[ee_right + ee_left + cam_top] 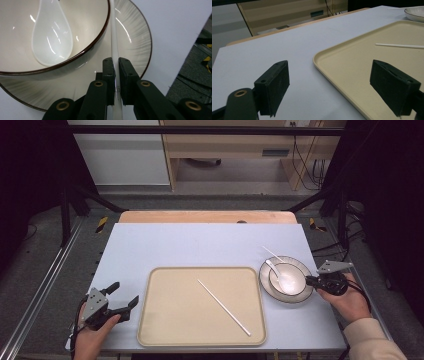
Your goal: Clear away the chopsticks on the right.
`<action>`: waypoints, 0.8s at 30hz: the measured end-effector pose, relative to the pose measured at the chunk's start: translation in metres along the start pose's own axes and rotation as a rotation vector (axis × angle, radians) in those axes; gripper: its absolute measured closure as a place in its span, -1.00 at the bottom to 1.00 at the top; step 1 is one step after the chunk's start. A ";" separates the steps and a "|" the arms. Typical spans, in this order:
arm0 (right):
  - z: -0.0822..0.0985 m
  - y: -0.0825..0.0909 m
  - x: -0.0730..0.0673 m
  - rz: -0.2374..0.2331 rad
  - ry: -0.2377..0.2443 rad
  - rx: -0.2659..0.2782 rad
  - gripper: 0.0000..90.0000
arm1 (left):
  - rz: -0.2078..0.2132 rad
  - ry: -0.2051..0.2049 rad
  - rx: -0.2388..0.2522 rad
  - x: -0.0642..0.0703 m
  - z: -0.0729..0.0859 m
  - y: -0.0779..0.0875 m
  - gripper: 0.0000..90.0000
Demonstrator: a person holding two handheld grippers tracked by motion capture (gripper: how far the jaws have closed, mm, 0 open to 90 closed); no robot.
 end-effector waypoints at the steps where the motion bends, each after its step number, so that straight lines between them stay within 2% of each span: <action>1: -0.002 0.003 0.001 0.008 -0.011 0.009 0.86 | -0.001 0.000 0.002 0.000 0.000 0.000 -0.66; 3: -0.008 0.012 0.004 0.033 -0.045 0.025 0.86 | -0.002 0.000 0.002 0.000 0.000 0.000 -0.66; 6: -0.022 0.030 0.009 0.095 -0.098 0.075 0.86 | -0.002 0.000 -0.002 0.000 0.000 0.000 -0.66; 8: -0.034 0.046 0.008 0.127 -0.122 0.112 0.86 | -0.002 -0.001 -0.001 0.000 0.000 0.000 -0.66; 9: -0.034 0.046 0.008 0.127 -0.122 0.112 0.86 | -0.002 -0.001 -0.001 0.000 0.000 0.000 -0.66; 10: -0.051 0.067 0.002 0.149 -0.128 0.170 0.86 | -0.001 -0.001 0.001 0.000 0.000 0.000 -0.66; 12: -0.064 0.081 -0.006 0.153 -0.121 0.209 0.86 | -0.002 -0.002 0.001 0.001 0.000 0.000 -0.66; 15: -0.088 0.107 -0.029 0.155 -0.101 0.264 0.86 | -0.002 -0.005 0.003 0.001 -0.001 0.001 -0.66; 16: -0.094 0.113 -0.036 0.156 -0.103 0.269 0.86 | -0.001 -0.005 0.004 0.001 -0.001 0.001 -0.66; 17: -0.094 0.113 -0.036 0.156 -0.103 0.269 0.86 | -0.001 -0.005 0.004 0.001 -0.001 0.001 -0.66; 18: -0.106 0.124 -0.049 0.148 -0.102 0.278 0.86 | -0.001 -0.005 0.005 0.002 -0.002 0.001 -0.66; 20: -0.118 0.133 -0.060 0.138 -0.089 0.290 0.86 | -0.001 -0.004 0.006 0.002 -0.002 0.001 -0.66; 24: -0.137 0.142 -0.079 0.116 -0.057 0.304 0.86 | -0.002 -0.004 0.007 0.001 -0.002 0.002 -0.66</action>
Point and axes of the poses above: each handheld gripper's, and its own axes: y roughly backward along the jaws, z roughly out of its underside, x roughly to its right, the point moved 8 cm from there along -y, roughly forward along the jaws, and after that the axes turned 13 degrees about z, right-handed, at the moved point
